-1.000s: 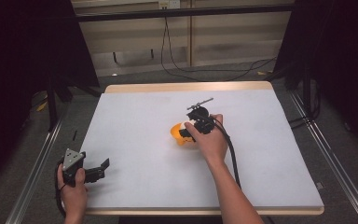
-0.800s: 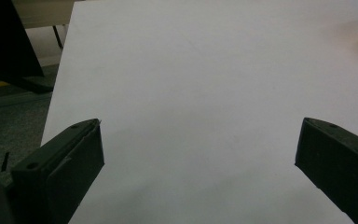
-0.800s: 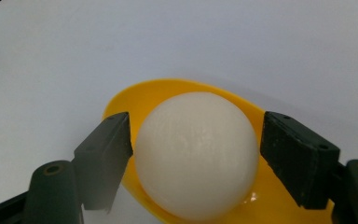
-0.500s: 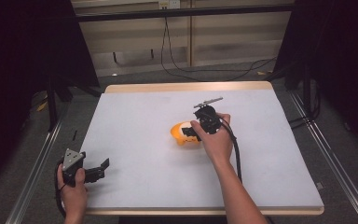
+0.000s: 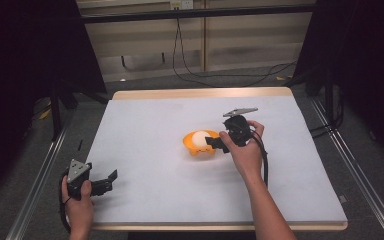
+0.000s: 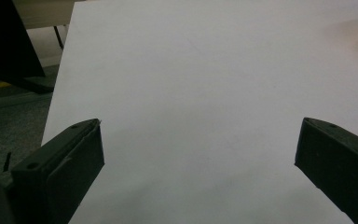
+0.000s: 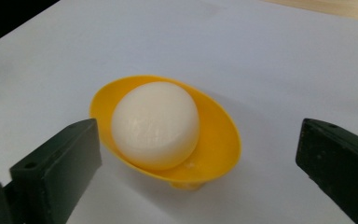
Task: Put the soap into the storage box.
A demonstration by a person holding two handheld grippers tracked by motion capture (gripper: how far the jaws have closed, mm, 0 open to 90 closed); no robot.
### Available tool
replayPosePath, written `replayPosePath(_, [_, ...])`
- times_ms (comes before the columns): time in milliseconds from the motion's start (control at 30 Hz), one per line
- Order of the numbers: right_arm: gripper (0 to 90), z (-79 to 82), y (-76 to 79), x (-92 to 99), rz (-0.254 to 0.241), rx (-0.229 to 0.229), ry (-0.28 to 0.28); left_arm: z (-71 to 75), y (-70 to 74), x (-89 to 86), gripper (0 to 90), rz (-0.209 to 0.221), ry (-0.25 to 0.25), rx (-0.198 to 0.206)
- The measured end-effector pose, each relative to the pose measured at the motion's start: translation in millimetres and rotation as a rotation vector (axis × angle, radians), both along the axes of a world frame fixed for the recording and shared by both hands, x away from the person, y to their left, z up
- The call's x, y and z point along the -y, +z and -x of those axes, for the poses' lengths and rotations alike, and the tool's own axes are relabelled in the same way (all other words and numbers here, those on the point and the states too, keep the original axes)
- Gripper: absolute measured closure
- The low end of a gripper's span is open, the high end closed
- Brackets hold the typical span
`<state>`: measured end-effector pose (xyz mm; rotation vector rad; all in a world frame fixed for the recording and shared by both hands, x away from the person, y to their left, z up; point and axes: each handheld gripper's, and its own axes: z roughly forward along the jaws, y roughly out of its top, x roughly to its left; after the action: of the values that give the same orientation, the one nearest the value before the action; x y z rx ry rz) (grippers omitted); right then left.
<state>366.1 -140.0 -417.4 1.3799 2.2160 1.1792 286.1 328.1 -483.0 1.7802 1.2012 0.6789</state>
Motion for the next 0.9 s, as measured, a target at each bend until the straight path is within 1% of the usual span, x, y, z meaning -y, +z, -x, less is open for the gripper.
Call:
replayPosePath(67, [0.0, 1.0, -0.5, 2.6, -0.003, 0.001, 0.003, 0.1, 0.0, 0.4, 1.0, -0.002, 0.002, 0.000])
replayPosePath(133, [0.0, 4.9, -2.0, 9.5, -0.005, 0.016, -0.012, 0.2, 0.0, 0.5, 1.0, -0.006, 0.000, 0.001])
replayPosePath(200, [0.0, 6.4, -2.5, 11.8, -0.008, 0.020, -0.019, 0.1, -0.1, 0.8, 1.0, -0.003, 0.002, 0.000])
replayPosePath(433, [0.0, 15.3, -8.1, 27.9, 0.011, 0.013, -0.046, -0.1, 0.0, 0.6, 1.0, -0.007, 0.000, -0.003])
replayPosePath(633, [0.0, 22.9, -13.9, 43.4, -0.002, 0.009, -0.076, 0.2, 0.0, 0.8, 1.0, -0.008, 0.000, -0.001])
replayPosePath(700, [0.0, 26.2, -15.7, 48.8, 0.001, 0.010, -0.084, 0.1, 0.0, 0.7, 1.0, -0.008, 0.000, -0.002])
replayPosePath(833, [0.0, 29.4, -17.7, 54.2, 0.007, 0.008, -0.092, 0.2, -0.1, 1.4, 1.0, -0.010, 0.001, -0.001])
replayPosePath(900, [0.0, 32.1, -18.6, 58.7, -0.001, 0.009, -0.092, 0.2, -0.1, 1.4, 1.0, -0.010, 0.001, -0.001])
